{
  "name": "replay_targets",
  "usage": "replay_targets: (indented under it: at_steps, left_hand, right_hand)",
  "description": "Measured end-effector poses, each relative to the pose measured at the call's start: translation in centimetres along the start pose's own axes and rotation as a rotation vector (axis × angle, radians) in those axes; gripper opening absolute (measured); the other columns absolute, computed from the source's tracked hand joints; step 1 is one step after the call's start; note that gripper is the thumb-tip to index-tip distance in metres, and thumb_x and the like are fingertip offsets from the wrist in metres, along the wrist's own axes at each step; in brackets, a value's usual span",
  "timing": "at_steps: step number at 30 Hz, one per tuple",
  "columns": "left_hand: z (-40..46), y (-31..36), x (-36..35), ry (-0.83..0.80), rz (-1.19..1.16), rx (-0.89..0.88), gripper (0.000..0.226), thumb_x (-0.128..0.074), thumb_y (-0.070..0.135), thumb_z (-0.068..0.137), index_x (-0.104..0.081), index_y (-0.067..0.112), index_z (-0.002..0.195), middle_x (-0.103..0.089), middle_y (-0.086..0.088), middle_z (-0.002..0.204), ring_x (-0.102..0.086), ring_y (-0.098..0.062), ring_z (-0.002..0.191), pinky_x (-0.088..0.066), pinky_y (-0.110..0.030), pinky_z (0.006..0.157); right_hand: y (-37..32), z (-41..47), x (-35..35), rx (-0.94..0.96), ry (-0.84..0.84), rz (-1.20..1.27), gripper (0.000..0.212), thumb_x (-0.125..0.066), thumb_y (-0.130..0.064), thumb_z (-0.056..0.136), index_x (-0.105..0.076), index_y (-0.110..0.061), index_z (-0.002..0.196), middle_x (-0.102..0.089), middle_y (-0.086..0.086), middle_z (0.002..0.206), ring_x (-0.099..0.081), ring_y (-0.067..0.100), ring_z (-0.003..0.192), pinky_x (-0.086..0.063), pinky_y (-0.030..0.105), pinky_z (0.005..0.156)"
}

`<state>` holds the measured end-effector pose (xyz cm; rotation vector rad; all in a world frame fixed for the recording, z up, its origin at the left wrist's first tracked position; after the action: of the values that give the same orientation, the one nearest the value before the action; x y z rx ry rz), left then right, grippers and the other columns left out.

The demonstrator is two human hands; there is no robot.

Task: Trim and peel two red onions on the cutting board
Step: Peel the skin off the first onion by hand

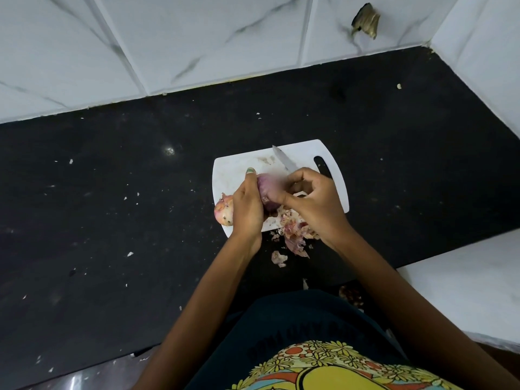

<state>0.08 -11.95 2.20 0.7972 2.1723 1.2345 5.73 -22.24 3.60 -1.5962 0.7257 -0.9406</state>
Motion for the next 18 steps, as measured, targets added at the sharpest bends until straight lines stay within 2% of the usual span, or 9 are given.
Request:
replay_targets:
  at_steps: [4,7,10,13,18]
  left_hand:
    - [-0.1,0.2,0.0,0.005,-0.027,0.006,0.044,-0.032,0.035,0.102,-0.067,0.015,0.086,-0.067,-0.006,0.08,-0.064,-0.018,0.073,-0.045,-0.023,0.049]
    - [-0.2,0.2,0.1,0.018,-0.033,0.009,0.043,-0.033,0.035,0.102,-0.067,0.016,0.085,-0.066,-0.001,0.075,-0.062,-0.013,0.068,-0.043,-0.025,0.05]
    - [0.0,0.2,0.4,0.035,-0.023,0.008,0.043,-0.032,0.034,0.103,-0.067,0.017,0.084,-0.066,0.0,0.074,-0.061,-0.01,0.065,-0.045,-0.025,0.052]
    - [0.1,0.1,0.6,0.052,0.011,-0.016,0.044,-0.031,0.035,0.103,-0.068,0.016,0.086,-0.067,-0.003,0.076,-0.061,-0.009,0.062,-0.046,-0.022,0.052]
    - [0.1,0.1,0.5,0.01,0.052,-0.075,0.043,-0.032,0.032,0.103,-0.067,0.013,0.088,-0.063,-0.006,0.074,-0.053,-0.008,0.053,-0.041,-0.025,0.047]
  right_hand:
    - [0.4,0.5,0.2,-0.019,0.016,0.053,0.012,-0.074,-0.01,0.079,-0.069,-0.001,0.085,-0.066,0.001,0.08,-0.066,0.013,0.076,-0.057,0.031,0.074]
    - [0.6,0.6,0.3,-0.049,-0.013,0.05,0.006,-0.069,-0.01,0.085,-0.069,-0.006,0.09,-0.07,0.008,0.085,-0.069,0.015,0.076,-0.058,0.029,0.072]
    - [0.2,0.3,0.4,-0.042,-0.081,0.015,0.015,-0.073,-0.015,0.082,-0.071,-0.011,0.095,-0.073,0.004,0.09,-0.07,0.012,0.081,-0.058,0.025,0.074]
    - [-0.3,0.1,0.1,-0.008,-0.101,-0.097,0.02,-0.08,-0.014,0.073,-0.07,-0.016,0.09,-0.072,-0.003,0.086,-0.07,0.009,0.08,-0.058,0.026,0.074]
    - [-0.5,0.6,0.5,-0.006,-0.09,-0.1,0.014,-0.078,-0.006,0.071,-0.07,-0.01,0.082,-0.072,0.004,0.079,-0.069,0.015,0.074,-0.059,0.028,0.07]
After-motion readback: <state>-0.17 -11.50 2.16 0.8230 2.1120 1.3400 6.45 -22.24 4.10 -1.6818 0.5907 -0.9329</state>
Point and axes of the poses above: each hand's wrist, its own z-axis towards the middle knuckle, its own x-axis out of the back of the hand, y = z × x, the point moved 2 cm from there along z, towards the middle knuckle
